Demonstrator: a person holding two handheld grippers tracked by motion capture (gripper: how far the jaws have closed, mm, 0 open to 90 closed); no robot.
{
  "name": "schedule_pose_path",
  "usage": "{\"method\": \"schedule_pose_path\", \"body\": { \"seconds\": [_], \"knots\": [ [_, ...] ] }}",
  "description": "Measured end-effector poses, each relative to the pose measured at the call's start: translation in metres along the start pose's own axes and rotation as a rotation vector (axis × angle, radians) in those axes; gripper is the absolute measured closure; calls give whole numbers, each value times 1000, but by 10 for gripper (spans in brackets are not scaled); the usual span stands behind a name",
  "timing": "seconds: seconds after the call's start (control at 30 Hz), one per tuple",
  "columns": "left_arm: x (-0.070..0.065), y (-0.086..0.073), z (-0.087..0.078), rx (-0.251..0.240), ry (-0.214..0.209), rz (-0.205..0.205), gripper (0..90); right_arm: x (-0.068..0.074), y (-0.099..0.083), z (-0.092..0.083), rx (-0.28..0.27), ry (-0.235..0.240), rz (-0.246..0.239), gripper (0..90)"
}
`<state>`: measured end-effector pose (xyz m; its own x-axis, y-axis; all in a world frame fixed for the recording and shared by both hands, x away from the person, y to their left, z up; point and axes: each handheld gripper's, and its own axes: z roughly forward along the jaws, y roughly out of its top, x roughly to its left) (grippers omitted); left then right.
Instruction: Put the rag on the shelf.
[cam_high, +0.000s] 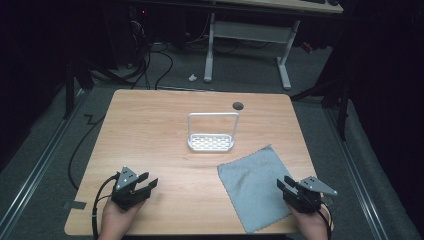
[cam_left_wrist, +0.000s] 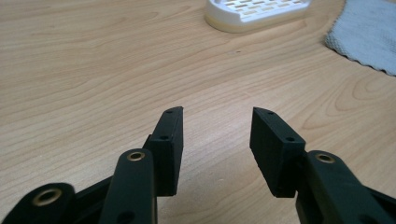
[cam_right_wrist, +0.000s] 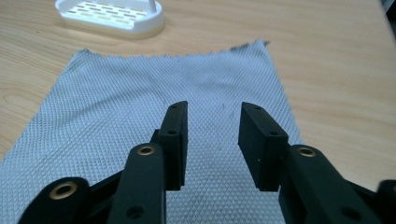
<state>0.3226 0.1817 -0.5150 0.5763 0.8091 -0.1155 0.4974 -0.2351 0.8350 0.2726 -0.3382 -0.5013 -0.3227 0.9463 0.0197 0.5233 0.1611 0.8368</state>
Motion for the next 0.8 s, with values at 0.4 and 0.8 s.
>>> {"method": "schedule_pose_path", "body": {
  "seconds": [0.4, 0.8],
  "knots": [
    [-3, -3, 1, -28, -11, 8, 483, -2, -4, 8, 48, 22, -38, 659],
    [-10, 0, 1, -17, -39, 6, 526, -20, -2, 17, 109, -56, -27, 876]
  ]
}}
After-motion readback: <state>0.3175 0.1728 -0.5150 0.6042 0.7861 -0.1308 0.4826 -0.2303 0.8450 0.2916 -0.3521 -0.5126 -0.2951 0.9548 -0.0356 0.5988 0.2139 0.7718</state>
